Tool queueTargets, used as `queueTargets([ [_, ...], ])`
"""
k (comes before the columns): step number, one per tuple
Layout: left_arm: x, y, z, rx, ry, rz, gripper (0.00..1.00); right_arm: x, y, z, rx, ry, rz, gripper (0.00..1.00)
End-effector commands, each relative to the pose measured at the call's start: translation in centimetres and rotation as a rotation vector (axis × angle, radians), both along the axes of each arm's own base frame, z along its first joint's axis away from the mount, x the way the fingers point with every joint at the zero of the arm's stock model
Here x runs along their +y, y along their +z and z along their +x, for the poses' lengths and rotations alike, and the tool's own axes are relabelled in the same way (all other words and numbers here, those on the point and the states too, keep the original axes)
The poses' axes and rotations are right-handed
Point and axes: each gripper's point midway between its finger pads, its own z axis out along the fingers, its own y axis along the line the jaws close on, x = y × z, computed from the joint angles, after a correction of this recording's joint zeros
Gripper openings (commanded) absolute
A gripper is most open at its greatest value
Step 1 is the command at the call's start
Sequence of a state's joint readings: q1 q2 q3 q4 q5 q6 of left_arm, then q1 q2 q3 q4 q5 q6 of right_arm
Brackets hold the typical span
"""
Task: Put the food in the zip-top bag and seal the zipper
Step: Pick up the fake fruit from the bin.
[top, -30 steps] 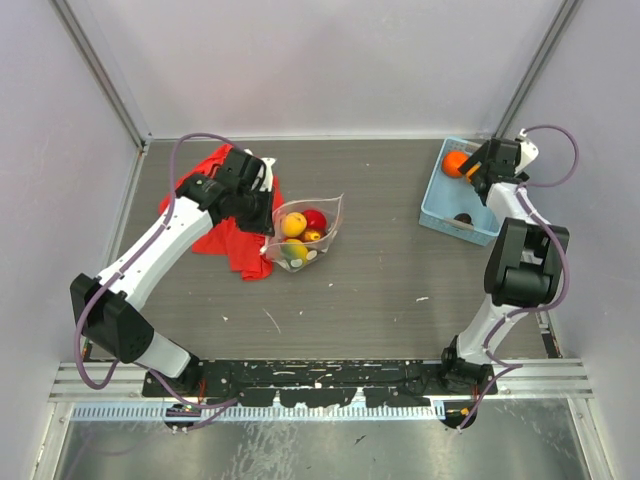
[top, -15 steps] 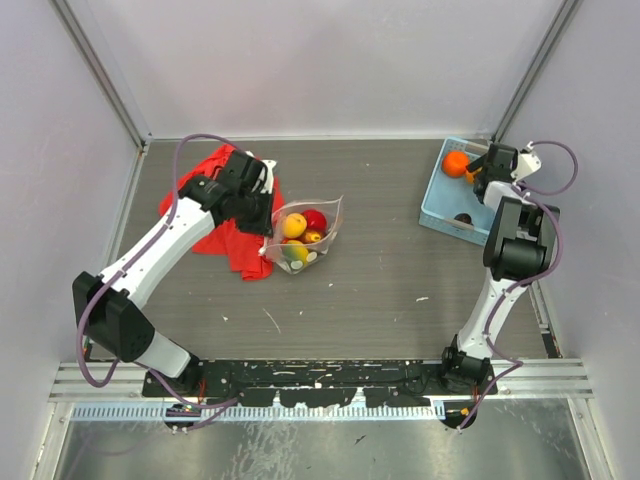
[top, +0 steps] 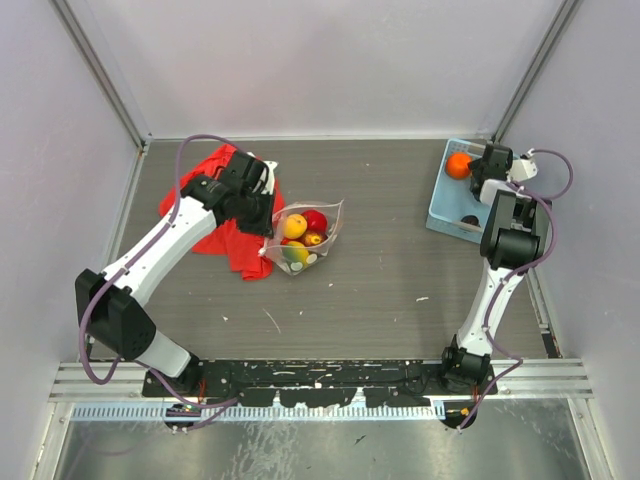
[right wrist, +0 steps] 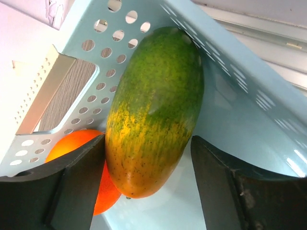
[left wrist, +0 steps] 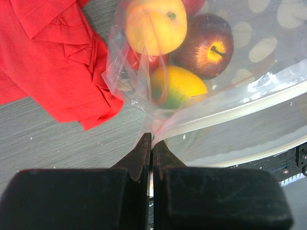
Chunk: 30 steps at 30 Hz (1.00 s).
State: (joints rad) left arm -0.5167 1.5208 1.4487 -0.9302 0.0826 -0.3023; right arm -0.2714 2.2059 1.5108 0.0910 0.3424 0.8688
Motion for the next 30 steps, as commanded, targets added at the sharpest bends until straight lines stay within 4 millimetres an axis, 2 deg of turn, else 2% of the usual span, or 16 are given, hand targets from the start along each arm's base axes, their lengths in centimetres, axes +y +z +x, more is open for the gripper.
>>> queueTargets([
  [1, -0.4, 0.7, 1.0, -0.048, 0.002, -0.024, 0.00, 0.0, 1.1, -0.2, -0.050, -0.030, 0.025, 0.72],
  [9, -0.5, 1.0, 0.8, -0.050, 0.001, -0.037, 0.00, 1.8, 1.4, -2.3, -0.040, 0.036, 0.045, 0.51],
  [15, -0.5, 1.2, 0.7, -0.049, 0.003, -0.044, 0.00, 2.7, 2.9, -4.3, -0.021, 0.094, -0.003, 0.42],
  [20, -0.5, 1.6, 0.6, -0.056, 0.004, -0.054, 0.00, 3.1, 5.5, -6.0, -0.011, 0.141, -0.065, 0.38],
  [26, -0.6, 1.7, 0.4, -0.054, 0.001, -0.064, 0.00, 3.9, 8.7, -7.6, 0.003, 0.211, -0.115, 0.27],
  [30, -0.8, 2.0, 0.2, -0.056, -0.006, -0.078, 0.00, 5.7, 10.8, -8.6, -0.006, 0.296, -0.101, 0.21],
])
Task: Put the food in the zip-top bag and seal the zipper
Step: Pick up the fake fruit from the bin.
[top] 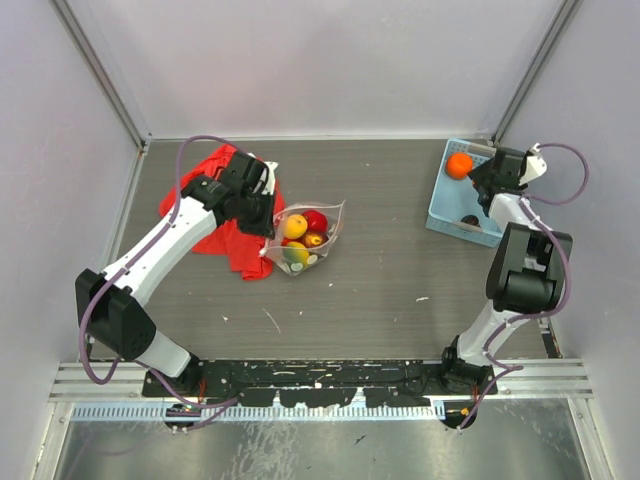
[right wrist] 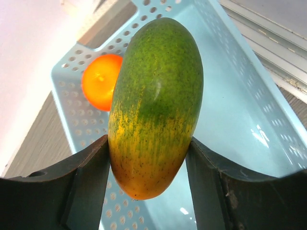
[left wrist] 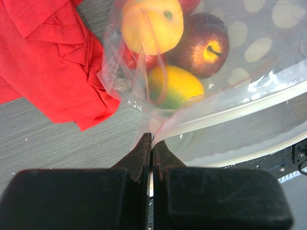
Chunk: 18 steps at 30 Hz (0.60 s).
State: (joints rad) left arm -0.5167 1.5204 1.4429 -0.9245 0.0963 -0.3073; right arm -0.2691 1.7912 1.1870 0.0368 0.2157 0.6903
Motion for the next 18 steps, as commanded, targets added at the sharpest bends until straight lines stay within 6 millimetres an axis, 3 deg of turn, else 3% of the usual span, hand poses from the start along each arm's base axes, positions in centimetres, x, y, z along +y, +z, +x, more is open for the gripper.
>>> queueTargets([
  [1, -0.6, 2.1, 0.3, -0.065, -0.001, -0.067, 0.00, 2.0, 4.4, -1.2, -0.034, 0.116, -0.026, 0.20],
  [6, -0.9, 2.2, 0.2, -0.057, -0.011, -0.084, 0.00, 5.3, 7.0, -3.2, -0.010, 0.246, -0.034, 0.18],
  [11, -1.1, 2.4, 0.0, -0.055, -0.014, -0.098, 0.00, 9.8, 9.7, -5.7, -0.007, 0.401, -0.029, 0.22],
  [18, -1.2, 2.5, 0.0, -0.060, -0.011, -0.108, 0.00, 16.4, 12.4, -9.4, -0.005, 0.588, 0.019, 0.20],
])
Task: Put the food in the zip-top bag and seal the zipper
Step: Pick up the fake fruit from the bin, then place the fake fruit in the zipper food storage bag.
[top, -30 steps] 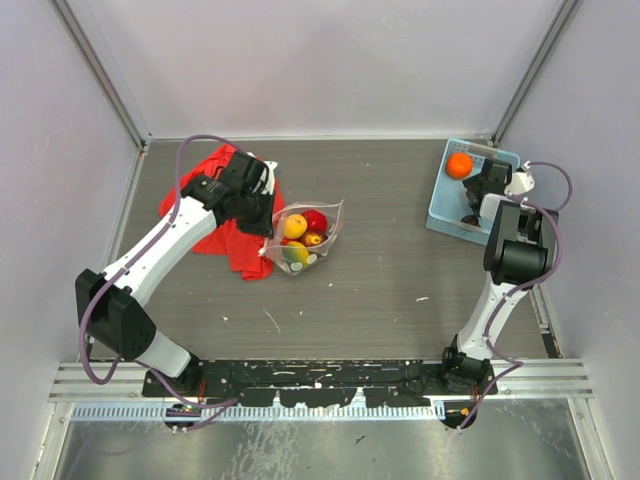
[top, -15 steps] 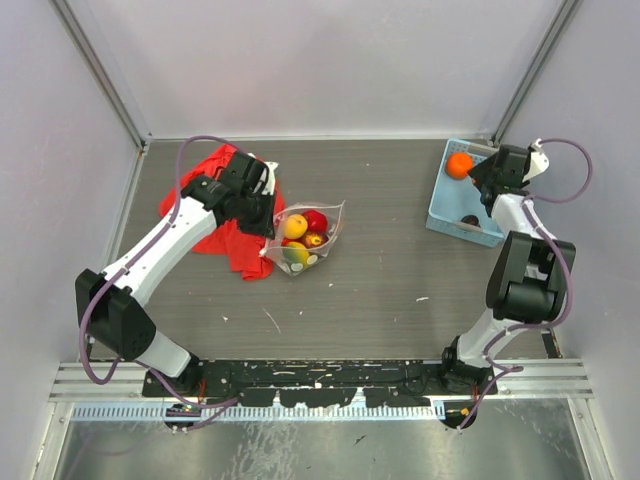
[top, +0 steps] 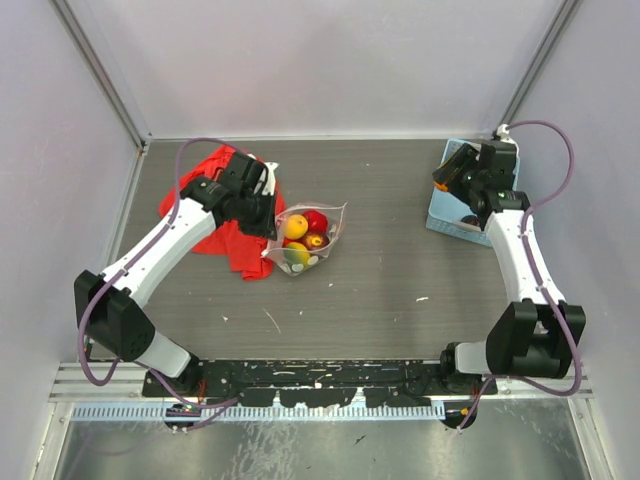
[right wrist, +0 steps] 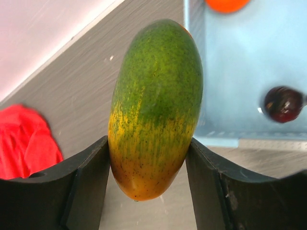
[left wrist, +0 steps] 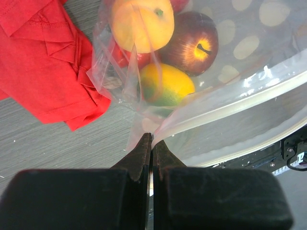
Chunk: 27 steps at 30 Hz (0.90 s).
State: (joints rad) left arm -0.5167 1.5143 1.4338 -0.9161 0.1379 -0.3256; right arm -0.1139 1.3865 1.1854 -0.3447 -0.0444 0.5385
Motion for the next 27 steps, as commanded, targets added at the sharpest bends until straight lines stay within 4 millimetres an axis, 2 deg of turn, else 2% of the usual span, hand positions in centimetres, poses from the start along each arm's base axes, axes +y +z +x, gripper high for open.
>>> queueTargets([
  [1, -0.5, 2.4, 0.4, -0.079, 0.000, -0.069, 0.00, 4.6, 2.3, -3.1, 0.011, 0.161, 0.014, 0.19],
  [9, -0.8, 2.4, 0.4, -0.073, -0.002, -0.086, 0.00, 11.6, 4.5, -8.0, 0.037, 0.428, 0.084, 0.18],
  [13, -0.8, 2.3, 0.4, -0.072, 0.000, -0.085, 0.00, 14.2, 5.7, -10.0, 0.047, 0.537, 0.128, 0.18],
  [19, -1.0, 2.2, 0.4, -0.066, -0.002, -0.094, 0.00, 18.2, 8.4, -12.7, 0.022, 0.681, 0.208, 0.18],
  [27, -1.2, 2.3, 0.3, -0.065, -0.002, -0.109, 0.00, 23.4, 8.8, -15.7, 0.086, 0.853, 0.302, 0.18],
])
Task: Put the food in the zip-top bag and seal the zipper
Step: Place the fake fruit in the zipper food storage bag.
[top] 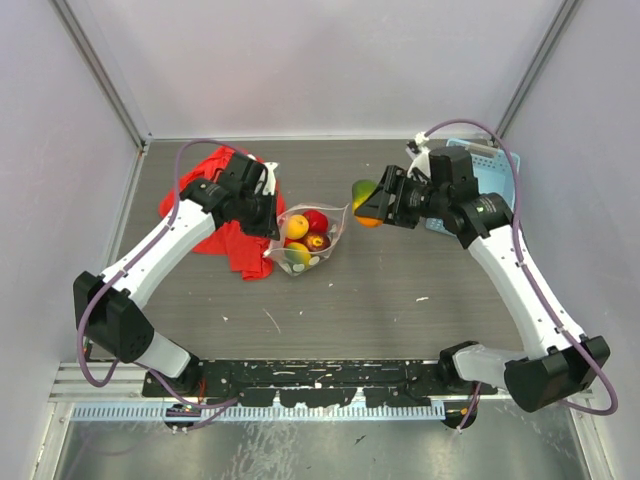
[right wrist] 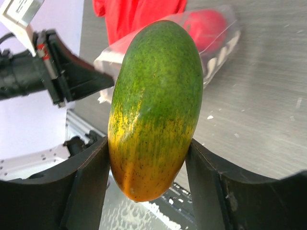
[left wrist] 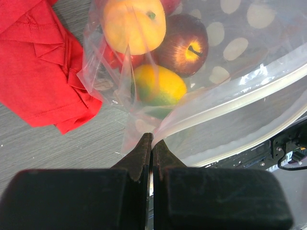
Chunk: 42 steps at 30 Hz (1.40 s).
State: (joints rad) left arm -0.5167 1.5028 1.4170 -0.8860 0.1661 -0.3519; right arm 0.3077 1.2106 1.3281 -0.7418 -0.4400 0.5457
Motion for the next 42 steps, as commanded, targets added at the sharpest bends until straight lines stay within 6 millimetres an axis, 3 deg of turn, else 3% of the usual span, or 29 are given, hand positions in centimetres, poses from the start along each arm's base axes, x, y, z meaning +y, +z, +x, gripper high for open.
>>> queueTargets([
  [1, -0.6, 2.0, 0.4, -0.067, -0.006, -0.066, 0.00, 3.4, 2.1, -2.2, 0.015, 0.124, 0.090, 0.18],
  [11, -0.6, 1.7, 0.5, -0.055, 0.002, -0.061, 0.00, 8.8, -0.5, -6.0, 0.113, 0.337, 0.103, 0.19],
  [14, -0.7, 1.7, 0.4, -0.052, -0.003, -0.069, 0.00, 9.6, -1.2, -6.0, 0.146, 0.346, 0.114, 0.19],
  [22, -1.0, 2.0, 0.1, -0.049, -0.012, -0.087, 0.00, 11.7, -2.4, -4.7, 0.225, 0.306, 0.135, 0.18],
  [37, -2.5, 3.3, -0.9, -0.096, -0.073, -0.137, 0.00, 12.5, -4.0, -0.3, 0.282, 0.042, 0.162, 0.25],
  [42, -2.5, 3.4, -1.0, -0.131, -0.078, -0.102, 0.00, 12.3, -5.4, 0.4, 0.318, -0.024, 0.143, 0.26],
])
